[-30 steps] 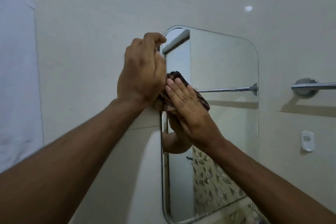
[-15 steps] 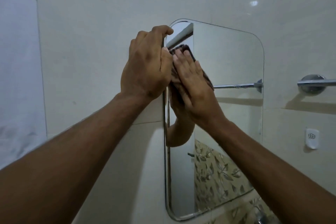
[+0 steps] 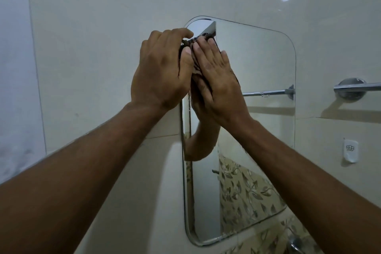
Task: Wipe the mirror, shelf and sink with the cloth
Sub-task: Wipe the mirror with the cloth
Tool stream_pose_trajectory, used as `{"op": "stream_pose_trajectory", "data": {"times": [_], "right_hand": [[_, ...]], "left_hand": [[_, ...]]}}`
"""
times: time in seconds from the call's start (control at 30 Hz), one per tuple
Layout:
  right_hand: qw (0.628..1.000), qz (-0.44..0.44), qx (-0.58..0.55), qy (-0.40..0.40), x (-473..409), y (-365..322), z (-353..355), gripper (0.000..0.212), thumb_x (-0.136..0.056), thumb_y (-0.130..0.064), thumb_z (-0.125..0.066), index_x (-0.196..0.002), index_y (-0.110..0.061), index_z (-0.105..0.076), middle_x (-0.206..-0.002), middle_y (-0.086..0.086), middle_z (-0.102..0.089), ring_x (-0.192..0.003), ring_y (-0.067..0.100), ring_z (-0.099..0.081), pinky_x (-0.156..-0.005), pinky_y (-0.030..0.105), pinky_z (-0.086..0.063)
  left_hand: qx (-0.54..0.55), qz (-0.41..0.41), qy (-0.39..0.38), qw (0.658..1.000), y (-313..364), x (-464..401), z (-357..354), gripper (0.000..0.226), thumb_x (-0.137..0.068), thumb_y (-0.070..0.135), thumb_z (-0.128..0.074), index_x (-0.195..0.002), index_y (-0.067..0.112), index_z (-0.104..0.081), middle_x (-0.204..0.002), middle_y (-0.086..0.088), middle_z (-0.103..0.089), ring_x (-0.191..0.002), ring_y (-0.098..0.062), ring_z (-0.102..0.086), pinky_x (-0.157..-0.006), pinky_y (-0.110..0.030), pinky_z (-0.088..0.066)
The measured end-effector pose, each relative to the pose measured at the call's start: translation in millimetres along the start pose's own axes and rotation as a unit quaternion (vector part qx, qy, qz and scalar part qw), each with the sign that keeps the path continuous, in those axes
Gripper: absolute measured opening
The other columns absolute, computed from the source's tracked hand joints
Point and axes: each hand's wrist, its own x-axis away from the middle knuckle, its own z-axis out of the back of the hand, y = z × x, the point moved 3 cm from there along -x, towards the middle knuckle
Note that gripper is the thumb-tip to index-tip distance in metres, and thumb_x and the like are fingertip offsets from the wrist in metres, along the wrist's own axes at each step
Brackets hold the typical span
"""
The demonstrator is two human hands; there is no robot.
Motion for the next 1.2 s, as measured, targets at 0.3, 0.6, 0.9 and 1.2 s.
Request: {"op": "stream_pose_trajectory", "data": {"times": [0.3, 0.6, 0.9, 1.2], "right_hand": [[0.992, 0.105, 0.004, -0.065, 97, -32, -17, 0.058, -0.098, -0.011, -0.058, -0.15, -0.006, -0.033, -0.16, 0.013, -0.029, -0.152, 0.028, -0.021, -0.121, 0.053, -0.024], [0.999, 0.045, 0.004, -0.023, 53, -9, -6, 0.049, -0.106, -0.022, -0.031, -0.15, -0.003, -0.033, -0.159, 0.015, -0.032, -0.152, 0.027, -0.022, -0.122, 0.05, -0.024], [0.996, -0.054, -0.064, -0.004, 82, -14, -10, 0.053, -0.105, -0.026, -0.033, -0.153, -0.003, -0.029, -0.162, 0.013, -0.026, -0.154, 0.022, -0.015, -0.125, 0.049, -0.016], [0.989, -0.137, -0.039, 0.036, 62, 29, 2, 0.053, -0.105, -0.014, -0.038, -0.156, -0.008, -0.025, -0.165, 0.007, -0.021, -0.155, 0.018, -0.009, -0.125, 0.048, -0.014]], "left_hand": [[-0.01, -0.008, -0.002, 1.0, 0, -1, -2, 0.036, -0.099, 0.026, -0.037, -0.124, 0.013, -0.06, -0.108, -0.004, -0.064, -0.103, -0.022, -0.052, -0.092, -0.034, -0.037], [-0.064, -0.044, -0.021, 0.997, 6, 1, 0, 0.035, -0.098, 0.025, -0.042, -0.124, 0.011, -0.06, -0.121, -0.005, -0.063, -0.115, -0.025, -0.051, -0.093, -0.037, -0.036], [-0.183, -0.295, -0.187, 0.919, 23, 25, -14, 0.044, -0.097, 0.037, -0.044, -0.125, 0.006, -0.058, -0.123, -0.014, -0.06, -0.11, -0.032, -0.053, -0.09, -0.044, -0.041], [-0.212, -0.287, -0.216, 0.909, 21, 22, -24, 0.067, -0.099, 0.049, -0.034, -0.147, 0.003, -0.041, -0.146, -0.018, -0.045, -0.125, -0.036, -0.046, -0.098, -0.046, -0.039]]}}
